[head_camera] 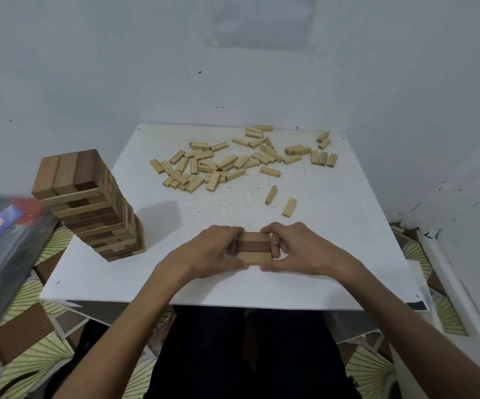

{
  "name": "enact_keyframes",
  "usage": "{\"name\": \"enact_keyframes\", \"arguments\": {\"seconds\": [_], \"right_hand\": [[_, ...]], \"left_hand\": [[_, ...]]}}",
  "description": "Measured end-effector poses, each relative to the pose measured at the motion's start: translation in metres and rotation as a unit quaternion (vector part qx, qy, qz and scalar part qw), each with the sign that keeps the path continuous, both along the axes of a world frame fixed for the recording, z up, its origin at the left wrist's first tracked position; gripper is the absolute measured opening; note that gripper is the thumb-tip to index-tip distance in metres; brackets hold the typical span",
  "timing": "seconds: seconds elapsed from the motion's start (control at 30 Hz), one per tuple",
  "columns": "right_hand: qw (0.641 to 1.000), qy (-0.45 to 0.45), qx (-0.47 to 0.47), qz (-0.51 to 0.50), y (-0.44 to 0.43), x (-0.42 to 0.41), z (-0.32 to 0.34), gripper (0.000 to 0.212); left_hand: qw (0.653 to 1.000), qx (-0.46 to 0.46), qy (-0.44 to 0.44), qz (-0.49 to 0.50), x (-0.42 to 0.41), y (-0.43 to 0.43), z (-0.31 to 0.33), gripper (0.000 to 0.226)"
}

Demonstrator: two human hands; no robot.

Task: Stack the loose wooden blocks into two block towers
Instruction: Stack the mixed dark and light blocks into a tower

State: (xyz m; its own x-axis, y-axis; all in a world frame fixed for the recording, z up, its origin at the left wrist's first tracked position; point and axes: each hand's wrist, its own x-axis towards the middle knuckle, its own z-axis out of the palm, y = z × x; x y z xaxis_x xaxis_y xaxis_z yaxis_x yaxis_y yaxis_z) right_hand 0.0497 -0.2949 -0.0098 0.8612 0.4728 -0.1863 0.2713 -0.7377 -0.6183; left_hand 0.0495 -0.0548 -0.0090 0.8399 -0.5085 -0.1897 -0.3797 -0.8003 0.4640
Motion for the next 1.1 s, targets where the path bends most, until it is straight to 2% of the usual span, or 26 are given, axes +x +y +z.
{"name": "enact_keyframes", "arguments": {"seconds": [0.33,0.57,0.87,1.03,1.1], "right_hand": [[1.0,0.005,-0.007,0.0,0.0016,-0.0014,0.0034,0.07],[1.0,0.019,-0.012,0.01,0.0014,0.0017,0.0022,0.073],[1.0,0.011,-0.013,0.001,0.0025,0.002,0.0034,0.069],[1.0,-0.008,0.008,-0.013,0.0004,-0.0019,0.0015,0.07],[1.0,-0.02,0.007,-0.011,-0.001,-0.0031,0.0014,0.071]], "left_hand": [[1.0,-0.003,-0.004,0.004,0.001,0.0,-0.0039,0.045],[1.0,-0.009,0.015,0.003,0.0042,0.0007,-0.0008,0.065],[1.0,-0.007,0.015,0.011,0.0014,-0.0015,-0.0013,0.062],[0.999,-0.038,-0.002,0.03,0.0038,0.0026,-0.0052,0.079],[0.998,-0.048,-0.016,0.04,0.0037,0.0071,-0.0075,0.075]]}}
